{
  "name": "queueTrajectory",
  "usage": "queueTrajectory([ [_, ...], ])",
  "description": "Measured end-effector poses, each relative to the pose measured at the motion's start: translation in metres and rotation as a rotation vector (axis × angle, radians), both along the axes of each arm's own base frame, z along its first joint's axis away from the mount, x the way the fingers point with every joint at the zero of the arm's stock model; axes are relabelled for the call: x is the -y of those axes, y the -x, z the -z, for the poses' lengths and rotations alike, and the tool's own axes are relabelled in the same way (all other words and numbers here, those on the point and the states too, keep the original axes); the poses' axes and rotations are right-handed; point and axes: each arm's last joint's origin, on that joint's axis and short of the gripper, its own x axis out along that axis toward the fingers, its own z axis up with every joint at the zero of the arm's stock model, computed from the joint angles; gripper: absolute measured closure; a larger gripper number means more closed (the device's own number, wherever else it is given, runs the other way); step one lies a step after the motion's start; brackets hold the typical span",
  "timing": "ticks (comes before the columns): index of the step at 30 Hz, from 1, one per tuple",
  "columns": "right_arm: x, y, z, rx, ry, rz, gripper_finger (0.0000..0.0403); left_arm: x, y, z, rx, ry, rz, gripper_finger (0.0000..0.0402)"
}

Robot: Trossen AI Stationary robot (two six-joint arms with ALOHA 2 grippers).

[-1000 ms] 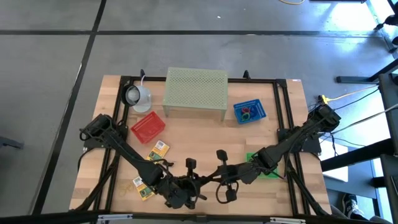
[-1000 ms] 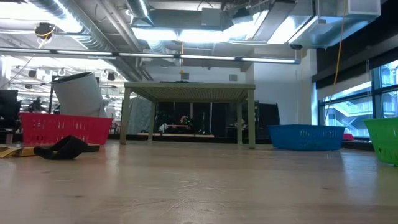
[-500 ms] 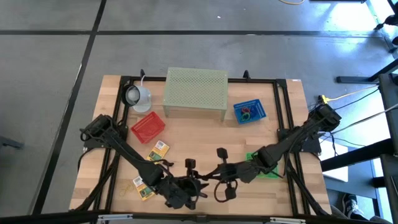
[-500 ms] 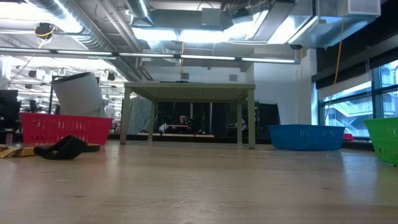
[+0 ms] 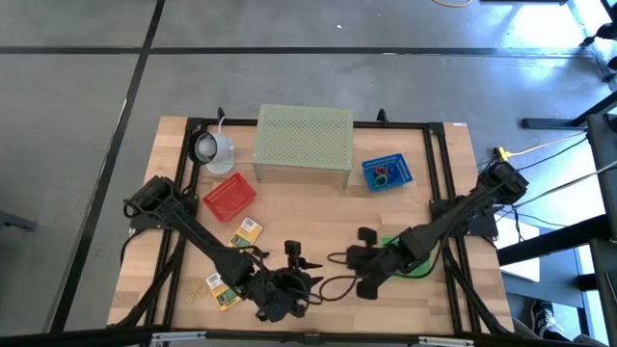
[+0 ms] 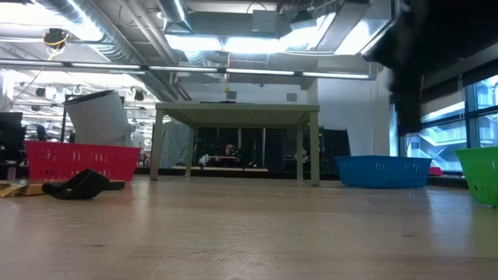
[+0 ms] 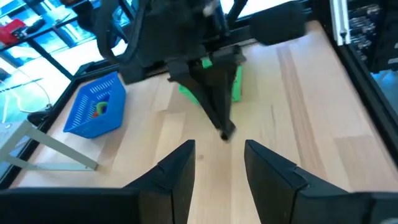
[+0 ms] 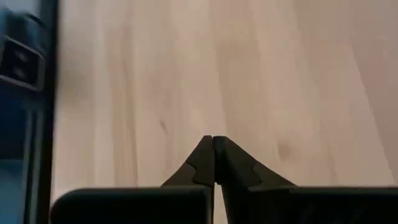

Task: Pick & Place Office Desk Supplies
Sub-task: Put the black rubber band into the green bin

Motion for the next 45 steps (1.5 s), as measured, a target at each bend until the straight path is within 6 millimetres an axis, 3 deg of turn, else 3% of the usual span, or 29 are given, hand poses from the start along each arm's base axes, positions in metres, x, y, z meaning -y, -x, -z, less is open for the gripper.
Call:
queueTrajectory([
  [11, 0.016, 0.076, -0.019, -0.34, 0.107, 0.339, 0.0395, 0.0, 0.002, 0.002, -0.024, -0.013, 0.003, 0.027],
  [15, 0.017, 0.093, -0.02, -0.393, 0.154, 0.448, 0.0388, -0.001, 0.003, 0.004, -0.035, -0.013, -0.02, 0.027],
  [26, 0.008, 0.102, -0.02, -0.368, 0.095, 0.563, 0.0386, -0.006, 0.012, 0.014, -0.096, 0.08, -0.119, 0.027],
  [31, 0.005, 0.105, -0.019, -0.353, 0.056, 0.629, 0.0386, -0.008, 0.024, 0.026, -0.305, 0.242, -0.121, 0.027],
  [35, 0.006, 0.108, -0.003, -0.357, 0.032, 0.661, 0.0385, -0.012, 0.035, 0.033, -0.472, 0.349, -0.18, 0.027],
  [39, 0.007, 0.111, 0.01, -0.388, 0.008, 0.655, 0.0385, -0.017, 0.047, 0.038, -0.6, 0.343, -0.234, 0.027],
  [45, 0.008, 0.111, 0.014, -0.387, 0.005, 0.649, 0.0385, -0.021, 0.057, 0.04, -0.706, 0.328, -0.289, 0.027],
])
